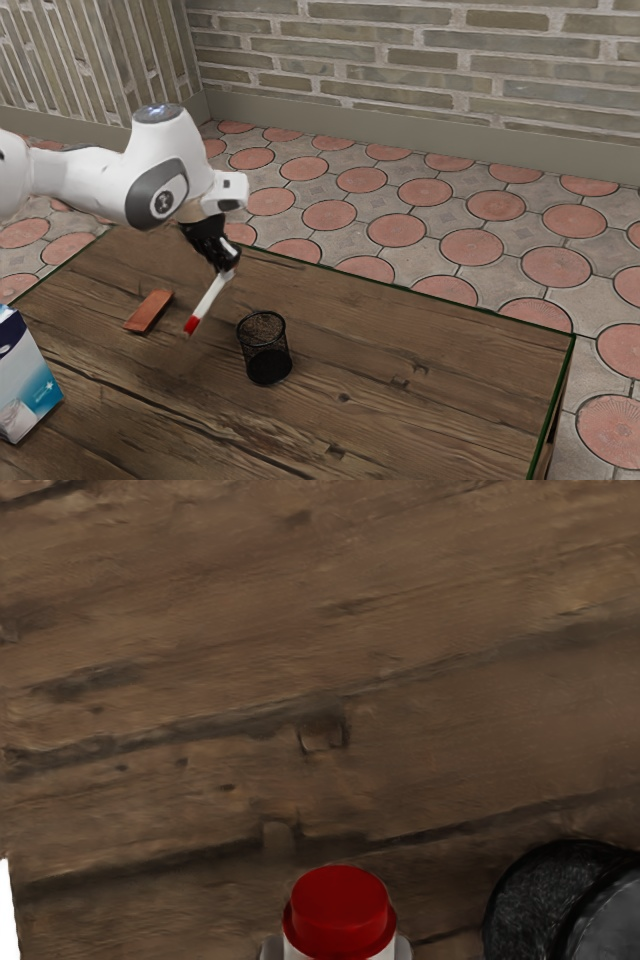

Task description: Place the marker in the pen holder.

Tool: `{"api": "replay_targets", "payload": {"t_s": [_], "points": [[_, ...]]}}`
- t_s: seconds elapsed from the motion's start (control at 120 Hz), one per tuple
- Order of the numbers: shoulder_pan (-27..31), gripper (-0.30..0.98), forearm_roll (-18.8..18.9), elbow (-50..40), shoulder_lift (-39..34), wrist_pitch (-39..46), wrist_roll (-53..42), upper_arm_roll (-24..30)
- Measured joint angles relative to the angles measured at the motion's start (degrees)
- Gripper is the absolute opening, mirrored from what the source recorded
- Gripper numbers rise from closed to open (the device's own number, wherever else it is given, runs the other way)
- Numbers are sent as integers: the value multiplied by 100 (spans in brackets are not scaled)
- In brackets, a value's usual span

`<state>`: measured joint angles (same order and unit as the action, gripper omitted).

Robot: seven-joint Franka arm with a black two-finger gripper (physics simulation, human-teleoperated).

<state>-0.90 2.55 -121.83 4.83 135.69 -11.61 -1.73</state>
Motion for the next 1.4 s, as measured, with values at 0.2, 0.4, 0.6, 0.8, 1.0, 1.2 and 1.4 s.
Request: {"api": "replay_targets", "payload": {"t_s": [0.2, 0.4, 0.6, 0.8, 1.0, 1.2, 1.4], "points": [[-38, -7, -3, -655, -1626, -92, -38, 701], [-13, -6, 9, -197, -1074, -1, -62, 1035], [-32, -6, 5, 68, -419, 337, -75, 1112], [-23, -6, -3, 307, 44, 593, -84, 1172], [-13, -3, -36, -17, 16, 834, -98, 1130], [-4, 38, -125, -79, -152, 885, -217, 1128], [-341, 56, -254, 2604, -93, -1682, -64, 361]]}}
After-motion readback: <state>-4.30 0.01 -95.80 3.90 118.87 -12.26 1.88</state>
